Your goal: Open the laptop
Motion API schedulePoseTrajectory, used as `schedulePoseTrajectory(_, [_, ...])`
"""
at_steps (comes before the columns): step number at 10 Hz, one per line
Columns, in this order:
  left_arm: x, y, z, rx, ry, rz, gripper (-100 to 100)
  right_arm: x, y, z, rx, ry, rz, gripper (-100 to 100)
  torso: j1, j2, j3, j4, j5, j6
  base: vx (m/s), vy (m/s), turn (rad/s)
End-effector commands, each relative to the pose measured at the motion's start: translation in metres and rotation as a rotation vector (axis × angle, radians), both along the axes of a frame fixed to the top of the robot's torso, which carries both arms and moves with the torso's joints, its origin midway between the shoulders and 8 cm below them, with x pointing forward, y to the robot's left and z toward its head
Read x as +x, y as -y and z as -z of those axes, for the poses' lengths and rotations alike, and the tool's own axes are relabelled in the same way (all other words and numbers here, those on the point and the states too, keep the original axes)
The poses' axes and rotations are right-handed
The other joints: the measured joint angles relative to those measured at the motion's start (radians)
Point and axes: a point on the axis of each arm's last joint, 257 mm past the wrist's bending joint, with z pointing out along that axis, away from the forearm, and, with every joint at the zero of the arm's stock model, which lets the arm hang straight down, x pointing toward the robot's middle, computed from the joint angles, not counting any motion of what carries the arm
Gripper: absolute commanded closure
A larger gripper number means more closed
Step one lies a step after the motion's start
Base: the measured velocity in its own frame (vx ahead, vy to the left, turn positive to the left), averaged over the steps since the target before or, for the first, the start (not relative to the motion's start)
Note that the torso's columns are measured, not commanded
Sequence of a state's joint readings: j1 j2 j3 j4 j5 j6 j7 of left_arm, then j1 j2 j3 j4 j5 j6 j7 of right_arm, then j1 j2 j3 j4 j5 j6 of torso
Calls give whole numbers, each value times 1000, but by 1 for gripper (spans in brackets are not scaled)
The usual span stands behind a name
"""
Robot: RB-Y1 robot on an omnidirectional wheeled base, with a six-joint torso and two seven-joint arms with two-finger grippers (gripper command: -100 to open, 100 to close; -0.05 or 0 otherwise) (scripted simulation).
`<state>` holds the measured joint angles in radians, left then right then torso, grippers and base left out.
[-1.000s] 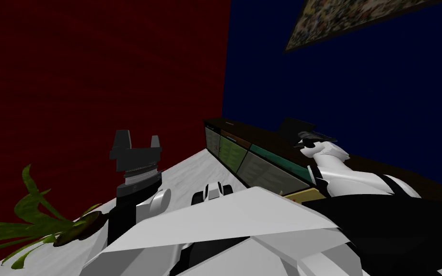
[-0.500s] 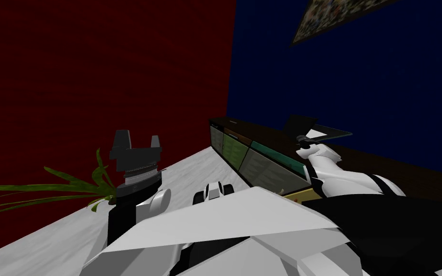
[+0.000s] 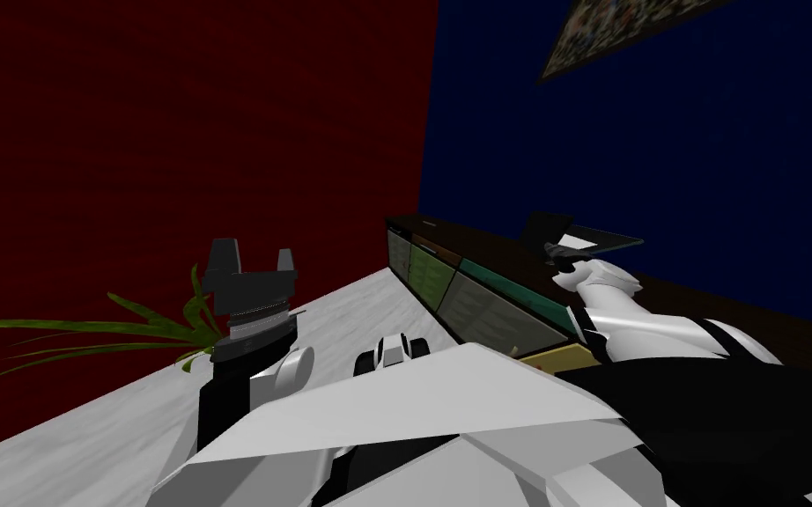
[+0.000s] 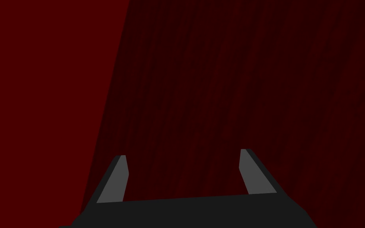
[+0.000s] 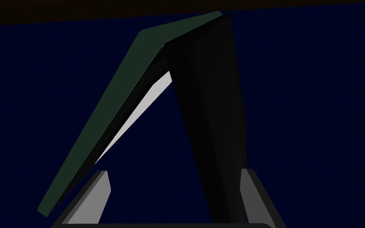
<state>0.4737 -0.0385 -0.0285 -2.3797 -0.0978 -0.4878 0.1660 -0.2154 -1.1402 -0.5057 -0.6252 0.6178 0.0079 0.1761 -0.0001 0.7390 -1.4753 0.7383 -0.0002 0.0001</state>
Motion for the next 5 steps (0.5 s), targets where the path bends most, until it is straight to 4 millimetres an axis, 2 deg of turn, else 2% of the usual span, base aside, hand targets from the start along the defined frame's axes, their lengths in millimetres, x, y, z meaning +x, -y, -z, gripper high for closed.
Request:
schedulePoseTrajectory(1, [0, 0, 0, 0, 0, 0, 0, 5, -5, -16, -127, -146, -41, -100, 0, 0, 0, 0, 0, 0, -66, -64, 58])
schedulePoseTrajectory(5, [0, 0, 0, 0, 0, 0, 0, 13, -11, -29, -254, -296, -82, -100, 1, 0, -1, 0, 2, 1, -50, -34, 48])
